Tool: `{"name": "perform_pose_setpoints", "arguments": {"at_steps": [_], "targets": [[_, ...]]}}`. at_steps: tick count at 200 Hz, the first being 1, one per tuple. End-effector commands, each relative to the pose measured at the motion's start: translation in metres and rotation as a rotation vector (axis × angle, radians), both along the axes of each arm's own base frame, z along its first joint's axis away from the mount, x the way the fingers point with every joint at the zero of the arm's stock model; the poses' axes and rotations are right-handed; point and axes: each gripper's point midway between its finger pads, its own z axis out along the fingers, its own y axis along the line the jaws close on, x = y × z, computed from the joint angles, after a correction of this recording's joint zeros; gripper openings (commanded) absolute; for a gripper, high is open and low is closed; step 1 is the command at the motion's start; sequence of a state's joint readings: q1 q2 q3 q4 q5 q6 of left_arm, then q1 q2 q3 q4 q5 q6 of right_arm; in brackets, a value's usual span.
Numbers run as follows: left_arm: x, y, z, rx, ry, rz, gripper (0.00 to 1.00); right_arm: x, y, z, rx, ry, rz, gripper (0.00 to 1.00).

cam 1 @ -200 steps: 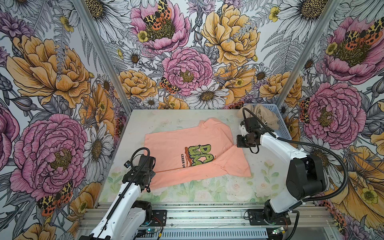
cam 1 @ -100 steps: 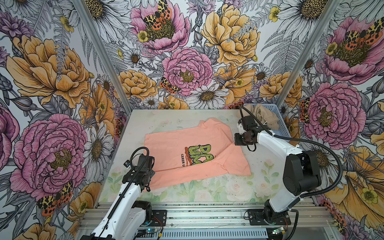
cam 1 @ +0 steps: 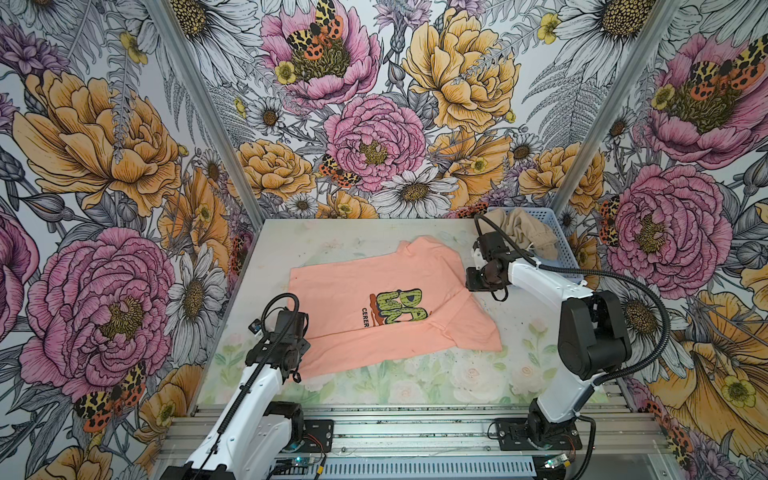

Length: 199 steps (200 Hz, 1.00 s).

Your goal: Fold and stack the mixed laundry pile

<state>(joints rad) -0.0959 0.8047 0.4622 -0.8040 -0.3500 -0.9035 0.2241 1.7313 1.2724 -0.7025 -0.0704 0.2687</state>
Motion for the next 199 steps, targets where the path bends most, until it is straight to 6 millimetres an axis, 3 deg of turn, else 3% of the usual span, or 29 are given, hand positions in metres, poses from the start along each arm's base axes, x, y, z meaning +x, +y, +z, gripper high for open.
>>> {"name": "perform_pose_setpoints", "arguments": {"at_steps": [1,28,73,138,199], "targets": [[0.000,0.001,0.018,0.021,-0.028,-0.015,0.71,-0.006,-0.001,0.027,0.004,-0.064,-0.007,0.52],[0.000,-0.007,0.022,0.012,-0.026,-0.053,0.73,-0.030,0.011,0.018,0.098,-0.003,-0.014,0.57],[0.001,-0.025,0.022,-0.008,-0.037,-0.094,0.75,-0.057,0.053,-0.010,0.249,0.092,-0.010,0.59],[0.001,-0.034,0.021,-0.024,-0.039,-0.124,0.77,-0.062,0.065,-0.039,0.272,0.165,-0.072,0.61],[-0.001,-0.034,0.019,-0.024,-0.035,-0.124,0.78,-0.057,0.073,-0.051,0.304,0.184,-0.102,0.62]]}}
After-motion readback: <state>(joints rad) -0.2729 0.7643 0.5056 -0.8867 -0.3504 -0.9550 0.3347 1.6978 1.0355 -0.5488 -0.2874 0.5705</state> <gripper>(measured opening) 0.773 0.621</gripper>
